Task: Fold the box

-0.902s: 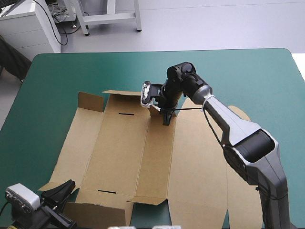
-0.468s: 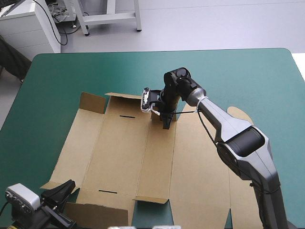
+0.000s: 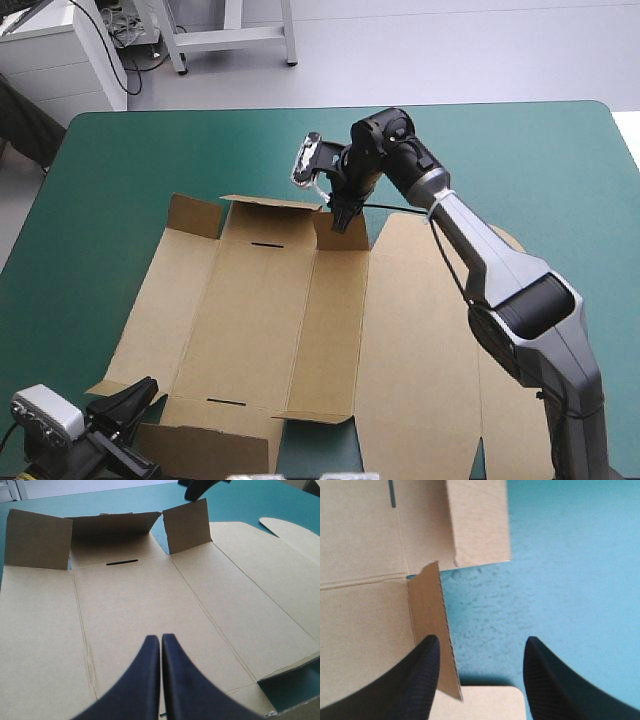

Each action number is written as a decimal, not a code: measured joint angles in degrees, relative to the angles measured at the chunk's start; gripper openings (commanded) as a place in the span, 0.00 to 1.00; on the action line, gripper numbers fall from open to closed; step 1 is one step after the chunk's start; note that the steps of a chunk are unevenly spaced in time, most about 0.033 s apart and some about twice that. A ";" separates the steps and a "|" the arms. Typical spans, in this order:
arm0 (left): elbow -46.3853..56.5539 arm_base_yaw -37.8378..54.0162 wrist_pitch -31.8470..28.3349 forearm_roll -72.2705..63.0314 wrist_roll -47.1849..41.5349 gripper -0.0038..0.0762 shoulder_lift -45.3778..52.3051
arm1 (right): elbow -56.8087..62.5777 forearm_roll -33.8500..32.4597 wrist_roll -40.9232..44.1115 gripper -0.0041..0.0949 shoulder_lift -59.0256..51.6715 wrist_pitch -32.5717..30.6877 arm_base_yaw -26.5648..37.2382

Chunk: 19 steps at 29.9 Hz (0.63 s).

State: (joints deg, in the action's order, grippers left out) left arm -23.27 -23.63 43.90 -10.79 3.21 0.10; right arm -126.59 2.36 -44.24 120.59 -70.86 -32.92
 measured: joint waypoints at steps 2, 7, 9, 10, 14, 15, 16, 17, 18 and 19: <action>0.00 0.00 0.00 0.00 0.00 0.04 0.00 | -0.19 -1.30 2.80 0.53 -2.60 -0.23 0.00; 0.00 0.00 0.00 0.00 0.00 0.04 0.00 | 0.07 -3.12 10.90 0.53 -10.36 -0.51 0.04; 0.00 0.00 0.00 0.00 0.00 0.04 0.00 | 1.04 -3.36 14.06 0.52 -14.52 -0.51 0.04; 0.00 0.00 0.00 0.00 0.00 0.04 0.00 | 1.96 -3.49 15.50 0.50 -16.87 -0.51 0.04; 0.00 0.00 0.00 0.06 0.00 0.04 0.00 | 7.76 -4.91 21.75 0.37 -26.86 -0.56 0.04; 0.00 0.00 0.00 0.11 0.00 0.04 0.00 | 9.45 -5.31 23.17 0.32 -29.18 -0.56 0.04; 0.00 0.00 0.00 0.11 0.00 0.04 0.00 | 12.33 -5.99 24.73 0.26 -32.17 -0.56 0.04; 0.00 0.00 0.00 0.17 0.00 0.04 0.00 | 15.01 -6.74 26.12 0.20 -35.29 -0.56 0.04; 0.00 0.00 0.00 0.17 0.00 0.04 0.00 | 17.84 -7.36 27.33 0.15 -38.47 -0.56 0.04; 0.00 0.00 0.00 0.17 0.00 0.04 0.00 | 20.24 -7.63 28.14 0.09 -41.09 -0.56 0.04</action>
State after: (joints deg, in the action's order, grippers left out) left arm -23.27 -23.63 43.90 -10.61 3.21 0.10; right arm -106.35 -5.27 -16.10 79.50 -71.41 -32.88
